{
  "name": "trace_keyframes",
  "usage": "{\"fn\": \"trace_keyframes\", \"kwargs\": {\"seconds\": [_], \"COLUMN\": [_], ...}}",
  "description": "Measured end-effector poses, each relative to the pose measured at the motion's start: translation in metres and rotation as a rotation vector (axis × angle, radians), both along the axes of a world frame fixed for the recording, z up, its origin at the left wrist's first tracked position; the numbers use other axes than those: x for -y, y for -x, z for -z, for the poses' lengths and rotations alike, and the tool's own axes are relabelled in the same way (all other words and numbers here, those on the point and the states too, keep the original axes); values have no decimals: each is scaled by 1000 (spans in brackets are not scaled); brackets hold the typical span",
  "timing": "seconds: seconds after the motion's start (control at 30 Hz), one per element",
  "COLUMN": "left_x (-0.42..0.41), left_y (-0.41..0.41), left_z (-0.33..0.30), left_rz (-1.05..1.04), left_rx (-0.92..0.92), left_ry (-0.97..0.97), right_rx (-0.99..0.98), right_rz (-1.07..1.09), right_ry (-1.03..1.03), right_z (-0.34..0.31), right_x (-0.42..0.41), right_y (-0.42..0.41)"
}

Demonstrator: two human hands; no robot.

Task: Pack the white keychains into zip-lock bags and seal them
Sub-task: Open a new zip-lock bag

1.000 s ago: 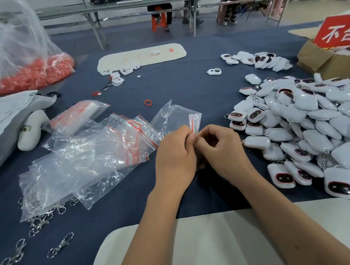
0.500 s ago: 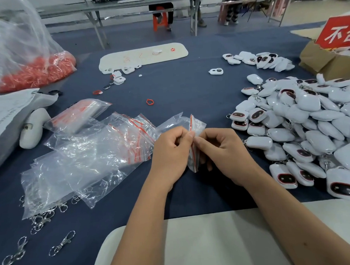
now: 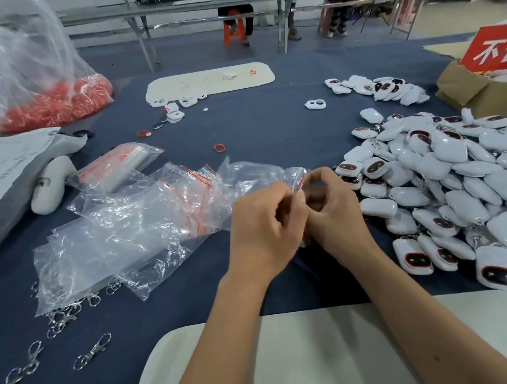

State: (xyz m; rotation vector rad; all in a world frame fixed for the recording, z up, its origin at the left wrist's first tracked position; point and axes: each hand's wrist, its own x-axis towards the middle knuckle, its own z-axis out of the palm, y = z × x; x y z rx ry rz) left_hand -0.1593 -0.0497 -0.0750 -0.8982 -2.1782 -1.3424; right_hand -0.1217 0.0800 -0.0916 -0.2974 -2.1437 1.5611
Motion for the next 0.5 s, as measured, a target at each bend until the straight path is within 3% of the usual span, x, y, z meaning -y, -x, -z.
{"fn": "trace_keyframes", "kwargs": {"seconds": [0.07,0.13,0.23,0.37,0.5], "left_x": [2,10,28,38,34], "left_y": [-1,8,29,36,37], "left_z": [-3,-5,-5,1,-2], "left_rz": [-33,-257,-543,-378,-273], "left_rx": [-50,-107,104,465,517], "left_ry": [-65,-112,-66,-188,-350], "right_rx": [-21,-29,-50,-92,-98], "right_rz": [-3,3,-16,-133,-61], "right_ry": [0,56,221,367,351], "right_z": [0,1,1,0,2], "right_x": [-1,-2,-7,-10,-12], "right_y": [1,2,3,1,3]}}
